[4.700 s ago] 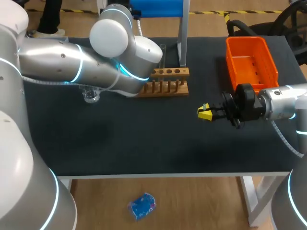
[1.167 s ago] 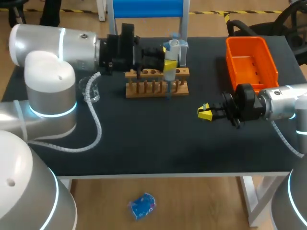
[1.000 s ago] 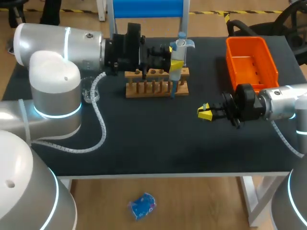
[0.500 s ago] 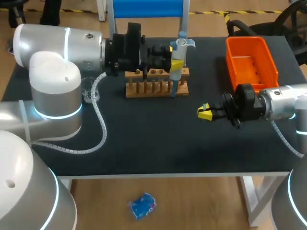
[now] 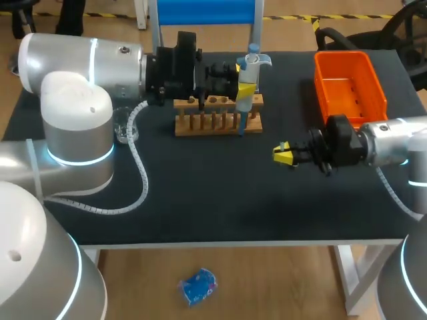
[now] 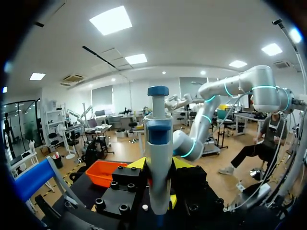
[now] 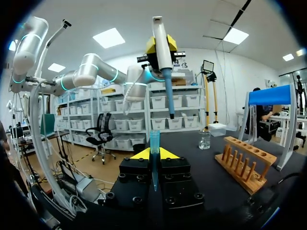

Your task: Invert the test tube, pick up the pipette, mount the tip to pipette, aspirate from beaker and dispense into the tube, eject the tip, return the pipette, and cap with the stopper.

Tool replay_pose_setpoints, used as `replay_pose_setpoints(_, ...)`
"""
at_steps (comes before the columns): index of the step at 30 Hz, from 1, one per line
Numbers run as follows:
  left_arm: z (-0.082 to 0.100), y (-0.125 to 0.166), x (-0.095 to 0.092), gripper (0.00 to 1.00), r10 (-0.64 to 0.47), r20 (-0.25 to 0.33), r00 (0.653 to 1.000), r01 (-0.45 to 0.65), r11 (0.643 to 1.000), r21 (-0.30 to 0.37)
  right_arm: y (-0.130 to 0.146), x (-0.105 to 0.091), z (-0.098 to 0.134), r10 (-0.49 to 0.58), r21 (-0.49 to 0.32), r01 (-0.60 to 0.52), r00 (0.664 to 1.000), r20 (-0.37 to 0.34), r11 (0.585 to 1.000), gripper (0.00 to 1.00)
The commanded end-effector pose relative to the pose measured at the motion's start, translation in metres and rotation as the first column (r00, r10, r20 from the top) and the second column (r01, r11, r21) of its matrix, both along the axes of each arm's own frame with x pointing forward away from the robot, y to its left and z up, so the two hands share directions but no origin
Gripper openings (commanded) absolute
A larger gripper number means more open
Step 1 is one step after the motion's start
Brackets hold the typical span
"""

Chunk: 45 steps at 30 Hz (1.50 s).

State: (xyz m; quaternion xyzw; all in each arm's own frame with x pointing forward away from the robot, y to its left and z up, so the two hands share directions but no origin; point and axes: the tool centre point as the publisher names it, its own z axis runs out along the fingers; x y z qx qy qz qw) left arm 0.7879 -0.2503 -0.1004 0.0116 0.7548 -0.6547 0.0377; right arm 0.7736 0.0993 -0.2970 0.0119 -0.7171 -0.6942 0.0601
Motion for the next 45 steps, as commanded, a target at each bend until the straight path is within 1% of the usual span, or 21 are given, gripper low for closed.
replay_pose_setpoints(1,0.0,0.0,-0.001,0.0,0.002,0.002,1.0,-0.002,1.0,-0.004,0.023,0.016,-0.013,-0.002,-0.002,0.002,1.0,0.004,1.0,0.0)
replay_pose_setpoints(6,0.0,0.0,-0.001,0.0,0.002,0.002,1.0,-0.002,1.0,-0.004,0.044,0.026,-0.026,-0.013,0.007,0.013,1.0,0.004,1.0,0.0)
replay_pose_setpoints(7,0.0,0.0,-0.001,0.0,0.002,0.002,1.0,-0.002,1.0,-0.004,0.048,0.027,-0.027,-0.011,0.02,0.011,1.0,0.003,1.0,0.0)
replay_pose_setpoints(9,0.0,0.0,-0.001,0.0,0.002,0.002,1.0,-0.002,1.0,-0.004,0.056,0.03,-0.027,-0.009,0.024,0.009,1.0,0.004,1.0,0.0)
replay_pose_setpoints(11,0.0,0.0,-0.001,0.0,0.002,0.002,1.0,-0.002,1.0,-0.004,0.062,0.031,-0.023,0.002,0.044,-0.002,1.0,0.005,0.999,0.0)
replay_pose_setpoints(12,0.0,0.0,-0.001,0.0,0.002,0.002,1.0,-0.002,1.0,-0.004,0.063,0.031,-0.02,0.008,0.043,-0.009,1.0,0.013,0.999,0.0)
replay_pose_setpoints(26,0.0,0.0,-0.001,0.0,0.002,0.002,1.0,-0.002,1.0,-0.004,0.063,0.031,-0.02,0.008,0.043,-0.009,1.0,0.013,0.999,0.0)
replay_pose_setpoints(31,0.0,0.0,-0.001,0.0,0.002,0.002,1.0,-0.002,1.0,-0.004,0.075,0.028,-0.02,0.02,0.055,-0.021,0.999,0.029,0.998,0.0)
replay_pose_setpoints(40,0.0,0.0,-0.001,0.0,0.002,0.002,1.0,-0.002,1.0,-0.004,0.081,0.022,-0.016,0.035,0.064,-0.039,0.998,0.055,0.997,0.0)
replay_pose_setpoints(45,0.0,0.0,-0.001,0.0,0.002,0.002,1.0,-0.002,1.0,-0.004,0.084,0.02,-0.009,0.044,0.066,-0.049,0.996,0.072,0.997,0.0)
